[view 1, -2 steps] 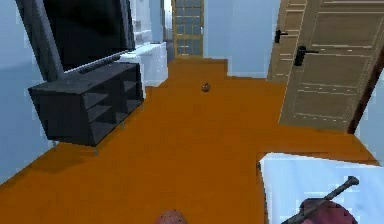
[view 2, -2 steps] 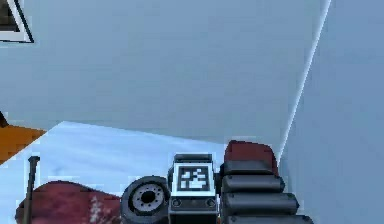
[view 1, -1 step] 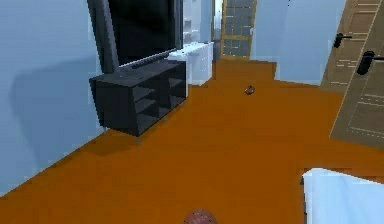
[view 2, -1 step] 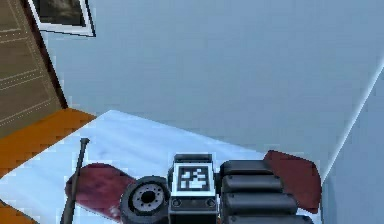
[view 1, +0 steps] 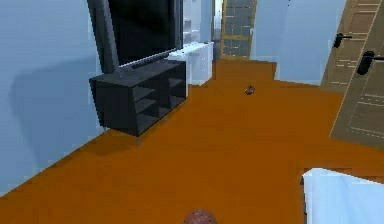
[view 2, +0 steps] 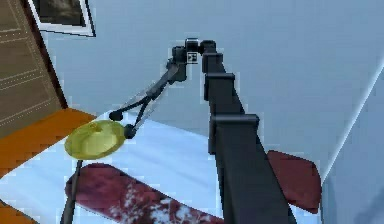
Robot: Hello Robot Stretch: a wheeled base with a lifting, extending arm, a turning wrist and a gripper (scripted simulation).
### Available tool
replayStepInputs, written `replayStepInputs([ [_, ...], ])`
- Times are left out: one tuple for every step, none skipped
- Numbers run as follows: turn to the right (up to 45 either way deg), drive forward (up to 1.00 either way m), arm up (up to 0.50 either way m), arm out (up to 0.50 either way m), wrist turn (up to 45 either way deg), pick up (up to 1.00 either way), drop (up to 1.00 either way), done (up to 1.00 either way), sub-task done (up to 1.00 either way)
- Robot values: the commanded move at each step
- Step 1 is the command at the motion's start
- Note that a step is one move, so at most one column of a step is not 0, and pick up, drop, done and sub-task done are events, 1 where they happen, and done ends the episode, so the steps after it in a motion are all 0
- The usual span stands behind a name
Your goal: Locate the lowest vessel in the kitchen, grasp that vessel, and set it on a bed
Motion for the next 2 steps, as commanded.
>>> replayStepInputs([
  [0.0, 0.00, 0.00, 0.00, 45.0, 0.00, 0.00, 0.00, 0.00],
  [0.0, 0.00, 0.00, 0.00, 45.0, 0.00, 0.00, 0.00, 0.00],
])
